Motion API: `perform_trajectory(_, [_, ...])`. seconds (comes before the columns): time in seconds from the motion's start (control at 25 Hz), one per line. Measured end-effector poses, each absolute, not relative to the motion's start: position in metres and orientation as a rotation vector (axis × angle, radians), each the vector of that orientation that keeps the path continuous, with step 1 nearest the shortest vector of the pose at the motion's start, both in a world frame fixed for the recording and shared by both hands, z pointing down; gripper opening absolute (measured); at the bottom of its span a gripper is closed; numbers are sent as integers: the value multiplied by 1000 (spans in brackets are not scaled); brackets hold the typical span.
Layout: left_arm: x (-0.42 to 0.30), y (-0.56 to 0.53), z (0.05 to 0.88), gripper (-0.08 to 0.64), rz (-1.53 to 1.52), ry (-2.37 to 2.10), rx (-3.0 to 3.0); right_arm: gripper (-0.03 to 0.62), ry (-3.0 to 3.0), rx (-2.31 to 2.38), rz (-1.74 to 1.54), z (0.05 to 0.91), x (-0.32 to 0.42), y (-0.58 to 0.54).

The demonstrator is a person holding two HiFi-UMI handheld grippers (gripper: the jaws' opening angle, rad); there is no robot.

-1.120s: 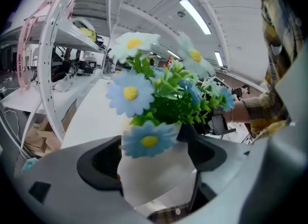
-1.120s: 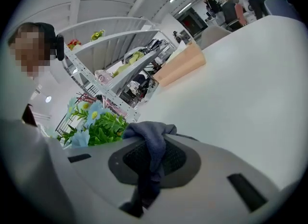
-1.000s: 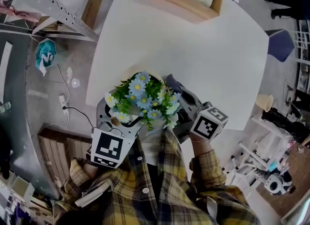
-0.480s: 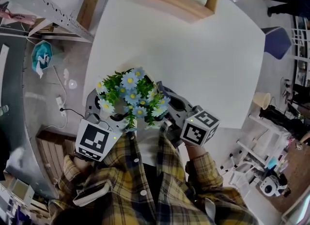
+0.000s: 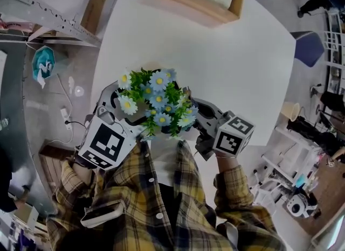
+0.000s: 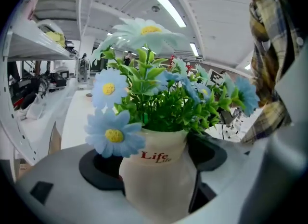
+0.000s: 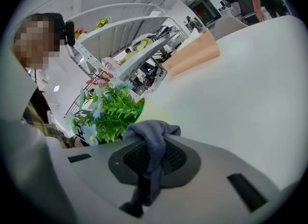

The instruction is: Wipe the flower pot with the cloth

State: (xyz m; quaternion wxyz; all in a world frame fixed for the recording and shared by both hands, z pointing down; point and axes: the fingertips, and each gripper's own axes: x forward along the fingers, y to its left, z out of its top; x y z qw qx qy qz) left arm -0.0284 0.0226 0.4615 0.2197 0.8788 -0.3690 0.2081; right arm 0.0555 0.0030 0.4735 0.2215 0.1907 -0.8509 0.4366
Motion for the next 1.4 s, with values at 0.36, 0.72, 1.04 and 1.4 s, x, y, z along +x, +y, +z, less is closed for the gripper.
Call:
perform_trajectory(0.36, [-18,16,459,422,596,-935,2486,23,-2359,434,1032,463,61,-33])
perform_trajectory(0.72, [-17,-1,462,422,663,-722,2581,23,-2351,266,1010,471,39,-77])
perform_trajectory(1.04, [-17,-13,461,422,715,-470,2690,23,-2346,121,942,473,20,-105])
perform_trajectory(1.4, [10,-27,451,423,747,-188,2794,23,-2295,-195,811,462,1,-129])
